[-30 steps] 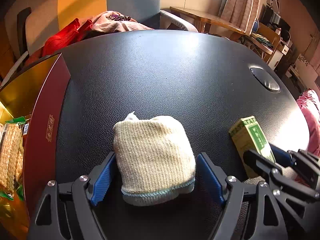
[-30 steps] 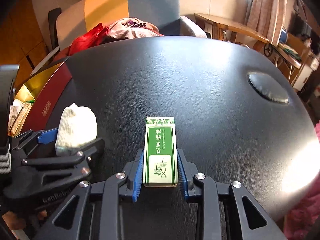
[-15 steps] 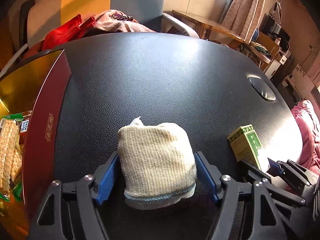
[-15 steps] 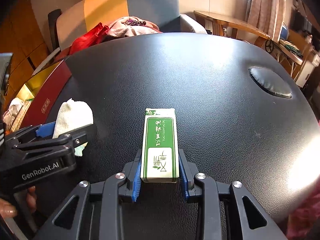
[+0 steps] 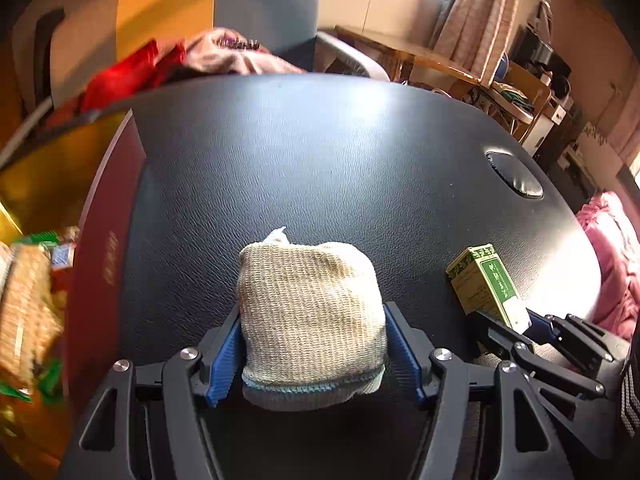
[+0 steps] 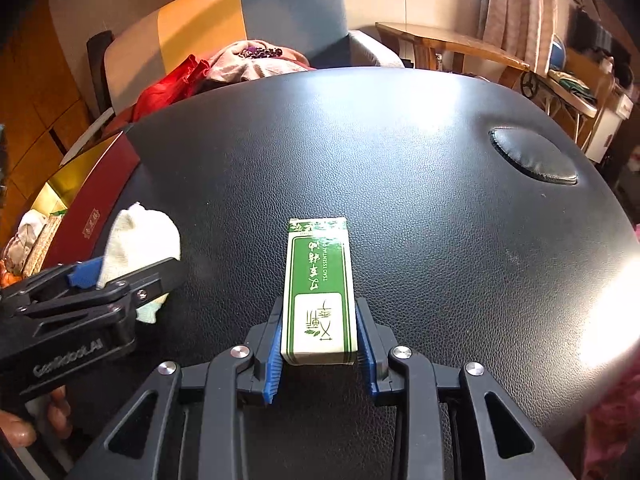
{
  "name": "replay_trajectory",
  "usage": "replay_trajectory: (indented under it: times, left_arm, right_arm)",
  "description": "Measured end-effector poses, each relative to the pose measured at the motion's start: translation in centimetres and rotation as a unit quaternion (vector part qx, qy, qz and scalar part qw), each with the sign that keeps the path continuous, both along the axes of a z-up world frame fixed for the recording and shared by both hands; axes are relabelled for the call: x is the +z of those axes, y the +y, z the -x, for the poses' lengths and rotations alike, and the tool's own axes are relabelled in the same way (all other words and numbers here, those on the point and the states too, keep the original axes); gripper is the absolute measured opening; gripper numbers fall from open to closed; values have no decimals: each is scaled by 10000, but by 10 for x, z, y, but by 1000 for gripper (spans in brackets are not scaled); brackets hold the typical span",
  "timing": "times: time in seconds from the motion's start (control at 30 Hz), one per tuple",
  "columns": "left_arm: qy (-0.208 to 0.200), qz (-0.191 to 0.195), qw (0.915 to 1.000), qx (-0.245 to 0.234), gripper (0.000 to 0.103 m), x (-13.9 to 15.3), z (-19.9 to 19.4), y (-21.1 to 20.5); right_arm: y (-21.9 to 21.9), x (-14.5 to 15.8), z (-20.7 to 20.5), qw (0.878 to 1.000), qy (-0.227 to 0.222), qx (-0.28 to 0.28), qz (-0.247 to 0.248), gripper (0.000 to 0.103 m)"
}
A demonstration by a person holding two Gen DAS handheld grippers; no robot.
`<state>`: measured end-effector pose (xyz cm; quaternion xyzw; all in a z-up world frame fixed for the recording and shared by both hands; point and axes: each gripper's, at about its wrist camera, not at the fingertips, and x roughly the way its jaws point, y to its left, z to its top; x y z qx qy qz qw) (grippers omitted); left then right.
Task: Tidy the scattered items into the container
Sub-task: 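Carry the white sock and green box over the gold tray with both tools, then open both tools to drop the sock and green box into the tray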
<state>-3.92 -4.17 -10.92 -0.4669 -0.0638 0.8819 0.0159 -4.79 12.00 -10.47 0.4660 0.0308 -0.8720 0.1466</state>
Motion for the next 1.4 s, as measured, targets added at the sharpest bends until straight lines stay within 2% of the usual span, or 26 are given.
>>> replay_trajectory:
  times: [0.2,0.43,0.6,0.77,0.87,1.07,1.23,1.4]
  left_arm:
    - [129,51,9998,-124,67,12,-9,2]
    - [231,131,9996,-7,67,24,-18,-3]
    - [353,190,9991,104,67,38,-28,-14]
    - [511,251,9977,379,68,57,-44,-40]
    - [574,320,9955,688,68,67,-56,-68]
    - [535,467,9859,1512,68,77,-81,-146]
    - [395,607,9750,2102,68,72,-93,-207]
    - [258,686,9678,2407,68,59,-98,-245]
  right_arm:
    - [-3,3,-7,10000,19,11,7,31]
    - [0,10,-15,9999,37,-24,111,31]
    - [-4,23,-19,9997,152,29,195,31]
    - [-25,49,-22,9981,376,297,380,31]
    - [-52,69,-26,9950,549,655,509,31]
    - [-139,96,-35,9816,726,1619,707,31]
    - [-214,93,-41,9698,687,2260,608,31]
    - [-267,78,-35,9642,372,2563,562,31]
